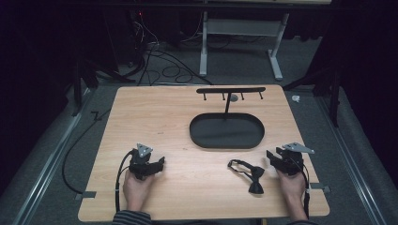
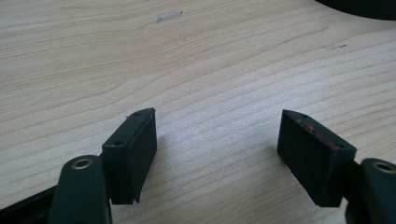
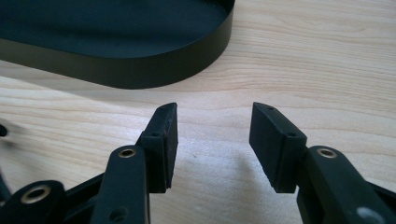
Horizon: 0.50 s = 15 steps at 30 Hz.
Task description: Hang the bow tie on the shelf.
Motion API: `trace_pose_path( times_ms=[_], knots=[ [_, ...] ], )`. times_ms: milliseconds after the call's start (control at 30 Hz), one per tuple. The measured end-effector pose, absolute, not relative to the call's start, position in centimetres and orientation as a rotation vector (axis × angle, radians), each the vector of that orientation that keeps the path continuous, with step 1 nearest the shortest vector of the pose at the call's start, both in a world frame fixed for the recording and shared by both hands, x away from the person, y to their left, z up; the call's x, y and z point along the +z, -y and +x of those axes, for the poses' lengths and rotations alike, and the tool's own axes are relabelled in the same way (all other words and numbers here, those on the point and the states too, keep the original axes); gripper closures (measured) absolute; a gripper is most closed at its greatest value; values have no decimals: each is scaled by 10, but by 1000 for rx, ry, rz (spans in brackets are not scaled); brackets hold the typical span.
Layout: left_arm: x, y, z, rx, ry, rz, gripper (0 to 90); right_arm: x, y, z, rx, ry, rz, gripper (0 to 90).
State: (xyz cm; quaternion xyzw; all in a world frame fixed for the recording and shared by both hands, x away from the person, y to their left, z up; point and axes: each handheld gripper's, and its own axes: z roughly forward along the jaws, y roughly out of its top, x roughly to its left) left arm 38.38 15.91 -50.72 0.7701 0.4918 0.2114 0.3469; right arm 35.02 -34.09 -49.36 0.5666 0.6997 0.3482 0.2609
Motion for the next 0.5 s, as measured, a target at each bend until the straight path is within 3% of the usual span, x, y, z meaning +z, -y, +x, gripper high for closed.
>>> trace_pose_path(
  times_ms=[500],
  knots=[
    [-507,-159,384,547,-1275,1998,289,-476,333,334,1072,-1977,1482,616]
  ],
)
